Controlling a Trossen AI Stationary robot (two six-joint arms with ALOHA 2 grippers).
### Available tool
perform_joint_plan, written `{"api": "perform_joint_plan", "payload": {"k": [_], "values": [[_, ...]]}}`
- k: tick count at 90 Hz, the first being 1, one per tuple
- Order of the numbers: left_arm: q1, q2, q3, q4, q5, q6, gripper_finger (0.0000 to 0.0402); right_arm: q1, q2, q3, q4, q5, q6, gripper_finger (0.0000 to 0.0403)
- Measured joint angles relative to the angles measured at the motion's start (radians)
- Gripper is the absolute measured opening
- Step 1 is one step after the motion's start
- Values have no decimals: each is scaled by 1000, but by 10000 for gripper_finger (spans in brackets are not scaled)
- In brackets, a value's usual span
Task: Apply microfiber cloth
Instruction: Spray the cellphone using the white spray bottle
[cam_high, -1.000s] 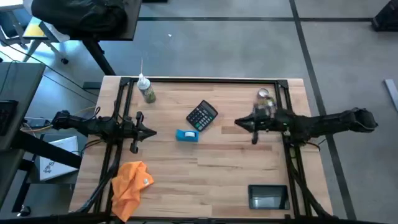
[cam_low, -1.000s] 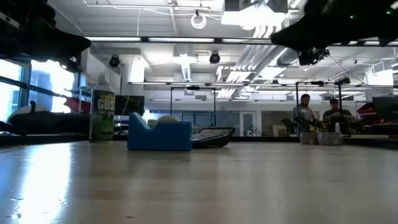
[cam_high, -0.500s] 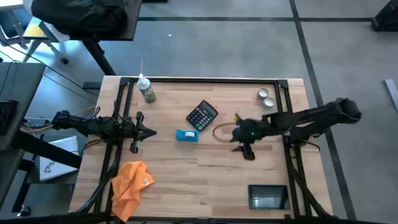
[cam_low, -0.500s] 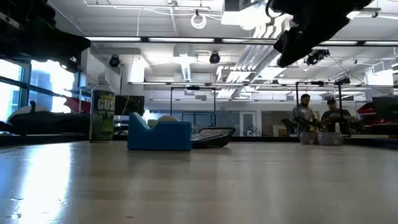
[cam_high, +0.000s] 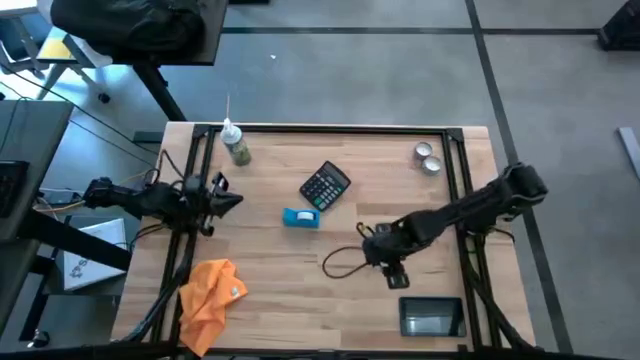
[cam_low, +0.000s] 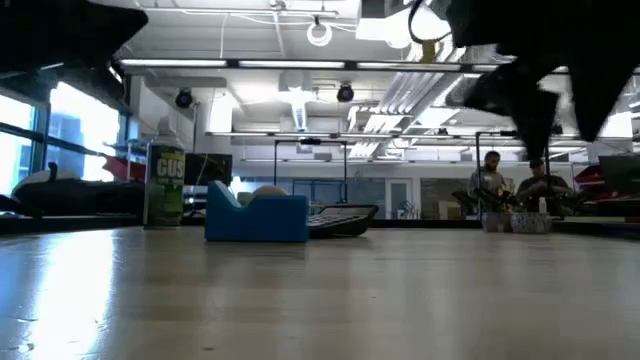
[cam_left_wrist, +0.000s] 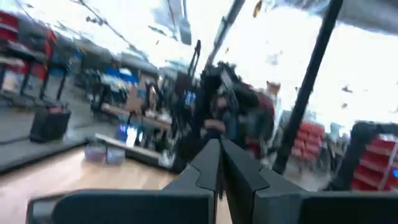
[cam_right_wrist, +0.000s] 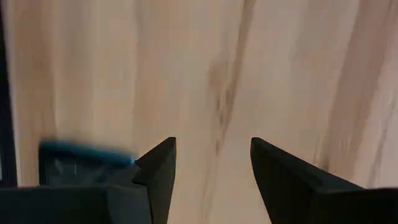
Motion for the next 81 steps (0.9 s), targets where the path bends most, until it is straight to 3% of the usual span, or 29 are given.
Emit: {"api": "perform_joint_plan", "payload": {"k": [12,24,36,52,81], "values": [[-17,50,0,136,132,-33,0,127,-31,10,-33,82,153,163],[-69,184,0,341,189,-42,0,257,-35,11,-30,150,337,147],[-142,398,0,552,164,-16,0,376,-28,11,-25,191,495,140],[-230,731,22,837,50,17,0,467,-22,11,-3,205,597,140],[-287,1214,287,902,9,22,0,503,46,11,53,197,576,140]]}}
